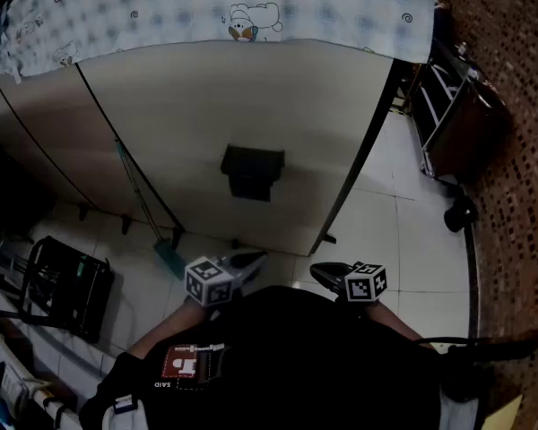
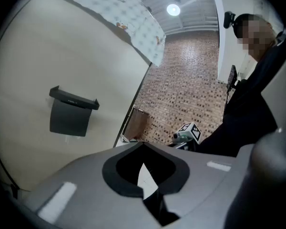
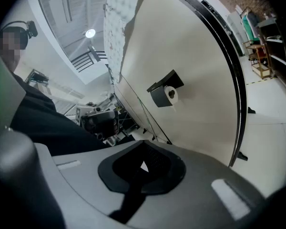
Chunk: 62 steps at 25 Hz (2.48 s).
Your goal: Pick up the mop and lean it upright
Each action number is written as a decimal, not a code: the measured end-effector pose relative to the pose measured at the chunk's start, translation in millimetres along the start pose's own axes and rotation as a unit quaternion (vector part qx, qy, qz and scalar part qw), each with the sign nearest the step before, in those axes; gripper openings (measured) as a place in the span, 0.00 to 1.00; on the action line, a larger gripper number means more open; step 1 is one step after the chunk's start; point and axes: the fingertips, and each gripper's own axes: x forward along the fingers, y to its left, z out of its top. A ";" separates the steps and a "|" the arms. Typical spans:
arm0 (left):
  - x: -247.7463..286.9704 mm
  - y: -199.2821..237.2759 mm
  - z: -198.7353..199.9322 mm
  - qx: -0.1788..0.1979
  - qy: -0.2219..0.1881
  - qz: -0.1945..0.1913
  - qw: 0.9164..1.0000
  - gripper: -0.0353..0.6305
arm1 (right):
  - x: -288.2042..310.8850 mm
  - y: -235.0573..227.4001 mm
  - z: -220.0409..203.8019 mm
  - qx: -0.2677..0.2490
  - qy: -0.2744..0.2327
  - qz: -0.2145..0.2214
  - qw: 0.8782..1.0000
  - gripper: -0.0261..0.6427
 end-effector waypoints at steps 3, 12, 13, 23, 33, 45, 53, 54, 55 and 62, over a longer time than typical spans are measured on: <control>-0.5 -14.5 -8.8 0.015 0.017 0.000 1.000 0.06 | -0.6 1.2 -5.5 0.001 0.013 0.011 1.000 0.06; -70.8 25.6 -17.7 -0.002 -0.026 0.021 0.999 0.06 | 65.5 51.4 19.2 -0.066 0.022 0.025 0.997 0.06; -84.9 34.1 -19.1 -0.001 -0.026 0.017 1.000 0.06 | 78.0 61.0 22.4 -0.075 0.021 0.021 0.997 0.06; -258.7 140.0 0.7 -0.016 -0.071 0.049 0.996 0.06 | 238.2 171.5 61.1 -0.117 0.027 0.045 0.992 0.06; -282.1 190.3 16.0 -0.022 -0.096 0.103 0.990 0.06 | 297.8 171.5 95.2 -0.165 0.072 0.098 0.979 0.06; -259.7 245.0 56.9 -0.024 -0.092 0.144 0.985 0.06 | 346.0 135.3 154.2 -0.187 0.081 0.153 0.967 0.06; -330.0 330.3 58.6 -0.002 -0.077 0.079 0.994 0.06 | 436.9 165.2 173.1 -0.173 0.041 0.087 0.980 0.06; -347.1 343.7 61.5 -0.010 -0.076 0.069 0.995 0.06 | 451.9 175.2 174.1 -0.159 0.032 0.080 0.984 0.06; -365.5 356.8 66.2 -0.015 -0.075 0.060 0.995 0.06 | 467.7 187.4 174.1 -0.147 0.026 0.076 0.986 0.06; -427.1 400.3 65.3 -0.020 -0.039 -0.013 0.999 0.06 | 541.0 254.8 172.7 -0.136 0.007 0.047 0.990 0.06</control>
